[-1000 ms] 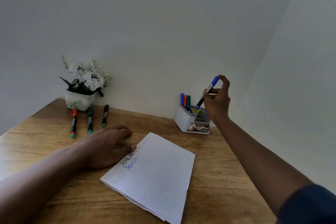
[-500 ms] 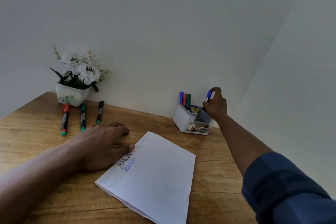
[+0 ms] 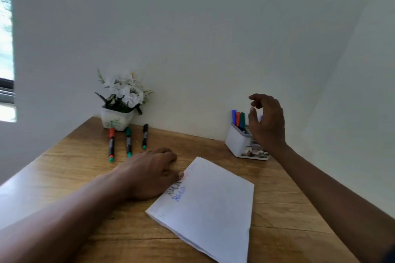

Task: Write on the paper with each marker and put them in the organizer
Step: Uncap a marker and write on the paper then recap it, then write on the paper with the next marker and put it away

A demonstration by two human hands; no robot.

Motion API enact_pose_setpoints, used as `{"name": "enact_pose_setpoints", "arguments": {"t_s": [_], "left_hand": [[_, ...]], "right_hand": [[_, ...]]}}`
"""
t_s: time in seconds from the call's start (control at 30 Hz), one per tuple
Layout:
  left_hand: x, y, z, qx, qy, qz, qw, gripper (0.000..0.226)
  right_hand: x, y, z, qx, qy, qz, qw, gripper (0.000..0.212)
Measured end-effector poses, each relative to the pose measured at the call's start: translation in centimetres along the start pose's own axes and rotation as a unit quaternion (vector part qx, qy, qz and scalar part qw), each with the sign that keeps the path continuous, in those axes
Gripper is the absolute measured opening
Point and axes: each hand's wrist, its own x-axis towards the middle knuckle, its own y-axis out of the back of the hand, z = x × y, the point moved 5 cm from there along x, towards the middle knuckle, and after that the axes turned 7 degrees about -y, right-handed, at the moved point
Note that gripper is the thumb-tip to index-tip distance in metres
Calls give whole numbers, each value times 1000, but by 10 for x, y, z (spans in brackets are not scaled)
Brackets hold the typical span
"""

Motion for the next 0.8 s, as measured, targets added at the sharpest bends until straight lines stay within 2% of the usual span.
{"name": "enact_pose_setpoints", "arguments": {"t_s": [0.1, 0.23, 0.33, 0.47, 0.6, 0.7, 0.8], "left_hand": [[-1, 0, 2, 2, -4, -12, 1000, 66], [-2, -2, 0, 10, -10, -51, 999, 74], [-1, -6, -2, 22, -11, -62, 998, 77], [0, -6, -2, 31, -18, -61, 997, 77], [-2, -6, -1, 38, -23, -48, 998, 74], [-2, -5, 1, 42, -25, -44, 998, 73], [-3, -4, 1, 46, -25, -33, 998, 70]], "right_hand": [[-17, -21, -51, 105, 34, -123, 986, 18], [-31, -83, -90, 143, -45, -348, 926, 11], [-29, -126, -114, 158, -101, -447, 875, 12], [-24, -175, -146, 159, -171, -513, 826, 20], [-31, -213, -166, 94, -231, -554, 794, 31], [-37, -227, -171, 55, -256, -559, 787, 32], [-37, -234, -173, 63, -274, -545, 790, 26]]}}
